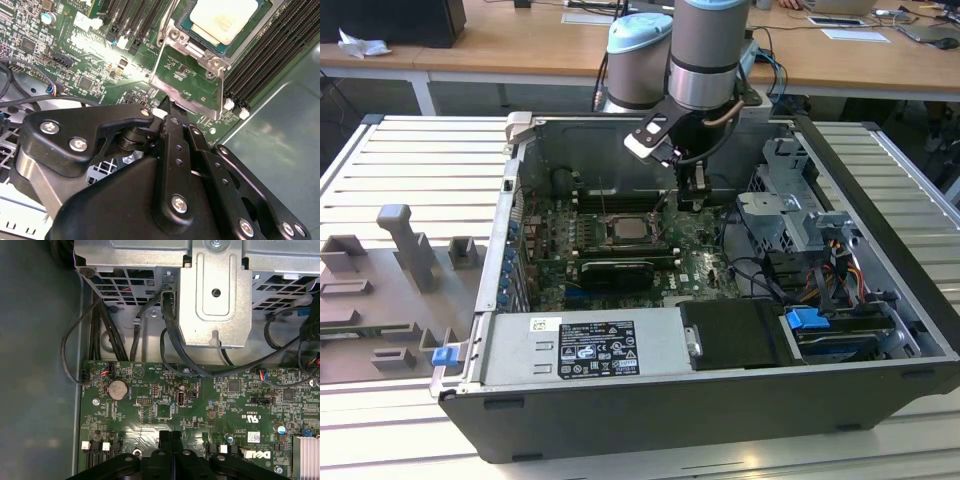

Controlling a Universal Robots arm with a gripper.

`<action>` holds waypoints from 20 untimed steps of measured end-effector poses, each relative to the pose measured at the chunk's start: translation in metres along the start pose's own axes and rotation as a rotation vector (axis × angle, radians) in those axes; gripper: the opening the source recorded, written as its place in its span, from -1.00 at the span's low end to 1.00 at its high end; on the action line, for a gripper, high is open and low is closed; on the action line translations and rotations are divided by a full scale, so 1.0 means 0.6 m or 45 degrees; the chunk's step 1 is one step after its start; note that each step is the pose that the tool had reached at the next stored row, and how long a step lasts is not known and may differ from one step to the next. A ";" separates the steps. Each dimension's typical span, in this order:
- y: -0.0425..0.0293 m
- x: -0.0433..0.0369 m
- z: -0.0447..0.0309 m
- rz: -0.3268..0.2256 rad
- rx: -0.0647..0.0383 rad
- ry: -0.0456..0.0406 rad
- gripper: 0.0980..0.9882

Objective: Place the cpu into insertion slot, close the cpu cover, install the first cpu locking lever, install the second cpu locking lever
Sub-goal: 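Close the cpu cover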

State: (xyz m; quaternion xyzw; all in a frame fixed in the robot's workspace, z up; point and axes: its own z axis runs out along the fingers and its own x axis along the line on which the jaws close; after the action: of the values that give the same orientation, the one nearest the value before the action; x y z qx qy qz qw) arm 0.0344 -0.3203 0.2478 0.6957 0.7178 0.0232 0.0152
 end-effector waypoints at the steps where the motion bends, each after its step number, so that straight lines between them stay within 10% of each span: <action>1: 0.000 0.000 0.000 0.000 0.000 0.000 -0.98; 20: -0.011 0.000 -0.001 0.000 0.000 0.000 -0.98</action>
State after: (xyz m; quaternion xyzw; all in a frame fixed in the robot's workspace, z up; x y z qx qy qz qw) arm 0.0278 -0.3203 0.2478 0.6956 0.7179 0.0232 0.0152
